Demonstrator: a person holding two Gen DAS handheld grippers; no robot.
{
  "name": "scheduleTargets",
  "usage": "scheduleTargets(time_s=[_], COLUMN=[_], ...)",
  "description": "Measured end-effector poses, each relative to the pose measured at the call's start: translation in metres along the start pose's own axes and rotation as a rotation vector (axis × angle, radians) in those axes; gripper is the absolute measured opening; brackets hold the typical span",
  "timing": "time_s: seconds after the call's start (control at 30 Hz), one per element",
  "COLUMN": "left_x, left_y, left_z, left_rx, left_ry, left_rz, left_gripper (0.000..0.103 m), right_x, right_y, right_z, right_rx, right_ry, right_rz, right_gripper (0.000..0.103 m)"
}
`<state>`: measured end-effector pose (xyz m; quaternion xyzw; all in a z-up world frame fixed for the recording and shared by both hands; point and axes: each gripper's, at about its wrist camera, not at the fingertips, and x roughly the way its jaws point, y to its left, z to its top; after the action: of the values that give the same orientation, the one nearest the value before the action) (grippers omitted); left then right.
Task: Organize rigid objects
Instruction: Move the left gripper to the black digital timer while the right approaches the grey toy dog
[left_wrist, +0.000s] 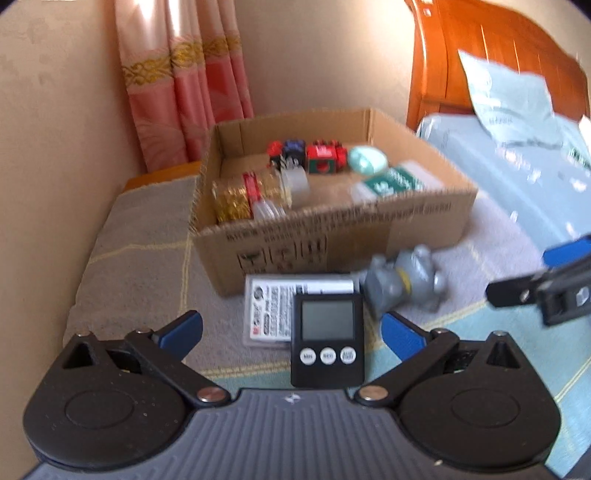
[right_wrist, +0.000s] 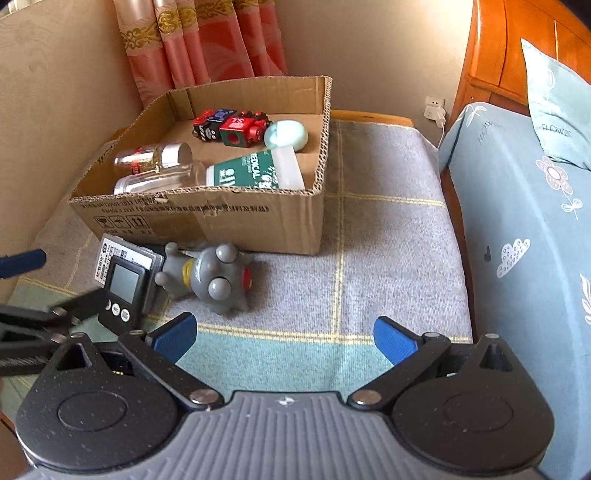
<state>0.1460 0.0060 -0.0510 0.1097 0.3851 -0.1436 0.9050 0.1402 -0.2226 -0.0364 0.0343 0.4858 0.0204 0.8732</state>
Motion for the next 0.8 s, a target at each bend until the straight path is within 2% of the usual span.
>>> scheduleTargets(time_s=[0.23,0.57,0.8], left_x=[0.022,0.028,0.023], left_y=[-0.008,0.017,0.045], left_z=[-0.017,-0.036,-0.046], left_rx=[0.001,-0.068,-0.135], left_ry=[0.062,0.119,0.132], left_rz=[-0.039,-0.038,0.025], left_gripper=[0.102,0.102,0.102], right_x=[-0.001,0.011,0.032], right_y=[-0.004,0.009,0.034], right_z=[0.0,0.008,0.017], right_rx=[0.008,-0.016,-0.062], right_ry=[-0.002,-0.007,-0.03], right_rz=[-0.005,0.019,0.033], right_gripper=[0.103,0.103,0.103])
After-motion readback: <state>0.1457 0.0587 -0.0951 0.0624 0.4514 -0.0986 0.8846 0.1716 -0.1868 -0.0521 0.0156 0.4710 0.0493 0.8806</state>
